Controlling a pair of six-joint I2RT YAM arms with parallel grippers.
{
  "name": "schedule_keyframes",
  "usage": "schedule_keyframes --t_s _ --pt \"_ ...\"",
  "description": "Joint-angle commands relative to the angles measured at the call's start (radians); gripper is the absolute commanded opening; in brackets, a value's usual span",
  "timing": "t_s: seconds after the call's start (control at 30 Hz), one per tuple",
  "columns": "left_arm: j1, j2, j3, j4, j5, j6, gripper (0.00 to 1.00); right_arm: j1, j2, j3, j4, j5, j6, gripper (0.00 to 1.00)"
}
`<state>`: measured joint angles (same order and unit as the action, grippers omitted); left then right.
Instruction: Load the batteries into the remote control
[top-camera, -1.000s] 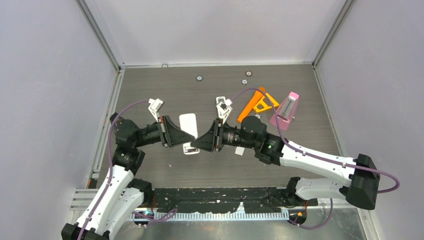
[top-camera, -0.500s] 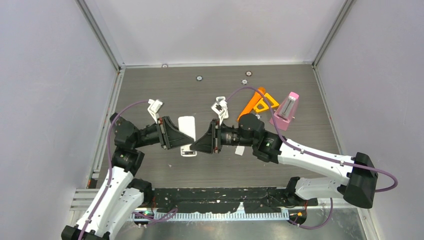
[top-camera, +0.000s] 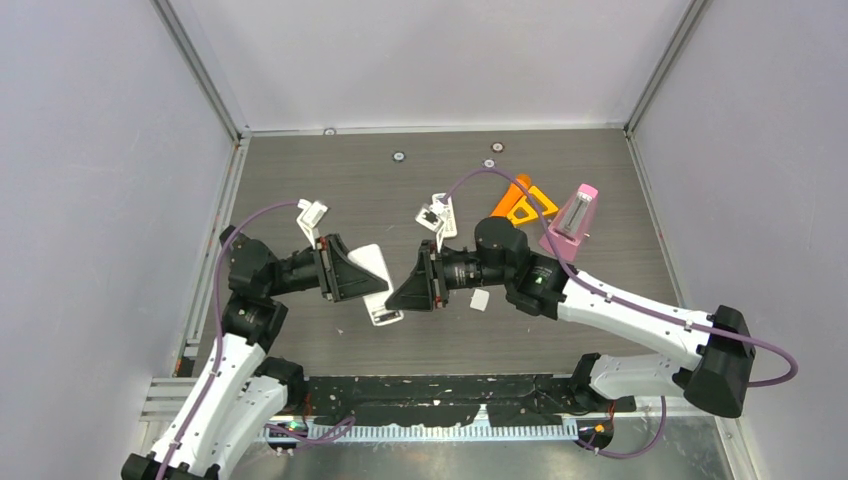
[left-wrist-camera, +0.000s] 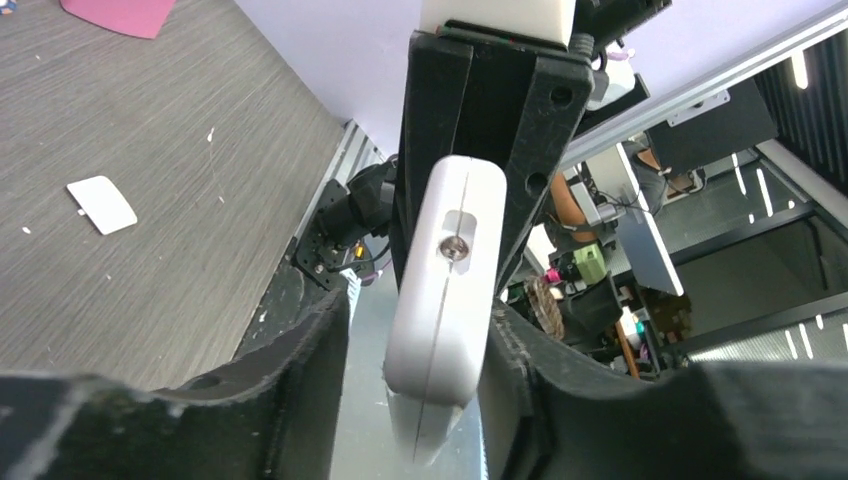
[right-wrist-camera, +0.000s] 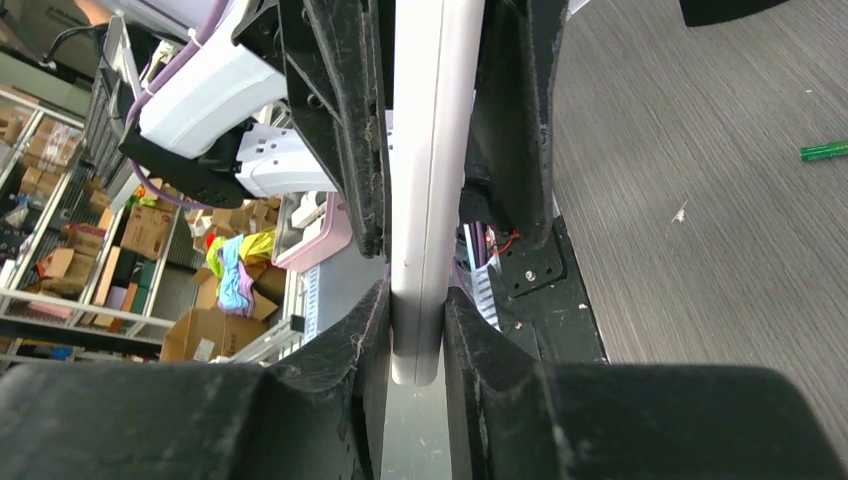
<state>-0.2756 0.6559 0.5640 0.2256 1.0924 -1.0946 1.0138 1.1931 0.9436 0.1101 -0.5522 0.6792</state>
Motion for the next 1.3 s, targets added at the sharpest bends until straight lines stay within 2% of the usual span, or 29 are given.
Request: schedule_keyframes --t_s 0.0,0.13,0.43,0.67,0.77,0.8,0.87,0.9,1.0,1.13,1.27 --pt "-0.002 -0.011 0.058 -0.057 0.072 0.076 0.44 -0.046 -0.039 0.062 -0.056 -0.137 -0.074 0.05" --pt "-0.003 -0.018 0.068 -0.047 0.117 0.082 0.43 -0.068 -0.046 0.072 -0.1 -0.233 -0.101 0.05" --pt "-0.003 -0.007 0.067 -0.023 0.151 0.06 0.43 -0.07 -0.023 0.097 -0.131 -0.312 -0.13 0.05" --pt "-0.002 -0.002 0.058 0.004 0.177 0.036 0.18 -0.07 0.013 0.122 -0.142 -0.338 -0.155 0.05" --pt "-0.002 0.0 0.059 0.011 0.173 0.027 0.01 -0.07 0.022 0.132 -0.155 -0.325 -0.163 0.06" --pt "-0.002 -0.001 0.058 0.012 0.169 0.024 0.0 -0.07 0.023 0.132 -0.157 -0.317 -0.163 0.07" --pt "-0.002 -0.001 0.06 0.01 0.151 0.021 0.0 -0.077 0.02 0.133 -0.161 -0.284 -0.159 0.29" --pt "-0.002 -0.001 0.063 -0.001 0.137 0.025 0.0 -0.08 0.018 0.131 -0.162 -0.255 -0.156 0.45" --pt "0.005 -0.007 0.093 -0.111 0.079 0.091 0.0 -0.094 -0.02 0.109 -0.156 -0.161 -0.154 0.72" --pt "0.035 -0.055 0.204 -0.451 -0.092 0.293 0.0 -0.125 -0.107 0.05 -0.121 0.039 -0.116 0.77" --pt "0.041 -0.119 0.338 -0.73 -0.384 0.483 0.0 -0.141 -0.17 0.006 -0.171 0.371 -0.051 0.76"
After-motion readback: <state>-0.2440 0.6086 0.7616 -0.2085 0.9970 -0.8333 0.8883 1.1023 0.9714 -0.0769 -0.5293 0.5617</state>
